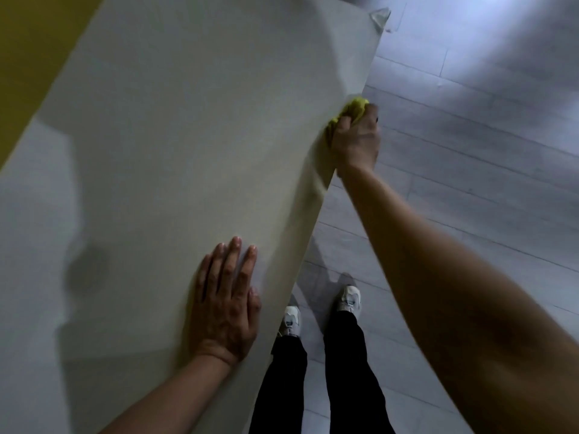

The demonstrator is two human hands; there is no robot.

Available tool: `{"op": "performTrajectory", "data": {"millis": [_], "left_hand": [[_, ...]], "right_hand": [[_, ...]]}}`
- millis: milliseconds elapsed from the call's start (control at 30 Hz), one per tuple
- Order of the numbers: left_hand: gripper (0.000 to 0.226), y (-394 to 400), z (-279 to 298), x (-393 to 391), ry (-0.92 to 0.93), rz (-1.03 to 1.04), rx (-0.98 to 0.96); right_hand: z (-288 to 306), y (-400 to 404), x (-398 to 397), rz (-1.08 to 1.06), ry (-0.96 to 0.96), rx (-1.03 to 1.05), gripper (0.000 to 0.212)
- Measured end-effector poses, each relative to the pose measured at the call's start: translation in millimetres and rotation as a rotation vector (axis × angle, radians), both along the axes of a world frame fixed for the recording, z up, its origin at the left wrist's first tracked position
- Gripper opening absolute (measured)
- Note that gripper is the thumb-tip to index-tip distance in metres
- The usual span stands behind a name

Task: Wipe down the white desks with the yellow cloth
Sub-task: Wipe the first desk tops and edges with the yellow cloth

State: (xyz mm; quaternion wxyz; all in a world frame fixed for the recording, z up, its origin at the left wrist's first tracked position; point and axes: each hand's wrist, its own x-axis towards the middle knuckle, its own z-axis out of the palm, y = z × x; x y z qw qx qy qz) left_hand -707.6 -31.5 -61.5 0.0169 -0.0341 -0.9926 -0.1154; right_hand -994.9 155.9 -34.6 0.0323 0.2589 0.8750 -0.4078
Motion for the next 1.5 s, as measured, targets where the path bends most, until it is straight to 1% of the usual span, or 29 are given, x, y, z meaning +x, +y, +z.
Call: {"op": "performTrajectory", "data": {"millis": [67, 133, 233, 300, 367, 467, 667, 733, 833, 900, 967, 1100, 1233, 1300, 1400, 1500], "left_hand": [[0.062, 1.0, 1.5, -0.1, 0.004, 0.006, 0.006], [0.062, 2.5, 3.2, -0.7, 0.006, 0.01, -0.001], [0.061, 2.8, 4.9, -0.7, -0.005, 0.011, -0.014], [0.061, 2.3, 4.5, -0.8, -0.016, 0.005, -0.023], [0.061, 2.3, 3.9, -1.6, -0.008, 0.006, -0.019], [0.062, 1.5, 1.6, -2.1, 0.006, 0.007, -0.009], [0.061, 1.9, 0.9, -3.4, 0.016, 0.008, 0.005], [0.061, 1.0, 0.4, -3.6, 0.024, 0.004, 0.005], [0.061, -0.1, 0.0, -3.2, 0.035, -0.001, 0.009], [0.061, 0.4, 2.4, -3.4, 0.028, -0.001, 0.01], [0.06, 1.5, 6.5, -4.7, 0.021, 0.004, 0.015], [0.058, 4.9, 14.6, -4.9, 0.013, 0.02, 0.043], [0.058, 5.2, 16.3, -4.3, 0.034, 0.011, 0.05], [0.057, 5.8, 15.4, -1.0, 0.039, 0.018, 0.05], [0.058, 7.6, 15.8, 2.3, 0.035, 0.022, 0.047], [0.058, 8.5, 16.9, 1.8, 0.031, 0.025, 0.056]], "right_hand": [[-4.7, -11.3, 50.5, 0.017, 0.064, -0.022, 0.044], [-5.9, -23.9, 118.2, 0.05, 0.078, -0.049, 0.044], [-2.3, -42.2, 203.3, 0.079, -0.039, -0.073, 0.044], [0.7, -47.6, 222.1, 0.071, -0.101, -0.088, 0.045], [2.2, -43.9, 210.8, 0.104, -0.12, -0.081, 0.047], [2.4, -29.7, 163.1, 0.145, -0.078, -0.051, 0.048], [-0.4, -8.1, 30.8, 0.041, -0.053, -0.011, 0.044], [-0.5, -3.6, 12.5, 0.026, -0.046, -0.019, 0.044], [-0.9, -3.2, 13.6, 0.001, -0.021, -0.049, 0.042], [-1.7, -7.5, 34.9, -0.005, 0.0, -0.057, 0.042], [-3.8, -15.1, 74.2, 0.017, 0.013, -0.057, 0.044], [-7.4, -38.7, 189.4, 0.088, 0.01, -0.102, 0.048], [-6.0, -62.7, 305.9, 0.144, -0.058, -0.131, 0.045], [-4.8, -69.2, 346.3, 0.17, -0.071, -0.146, 0.043], [-4.8, -69.9, 358.1, 0.15, -0.091, -0.169, 0.042], [-3.2, -65.0, 323.8, 0.116, -0.094, -0.184, 0.045]]}}
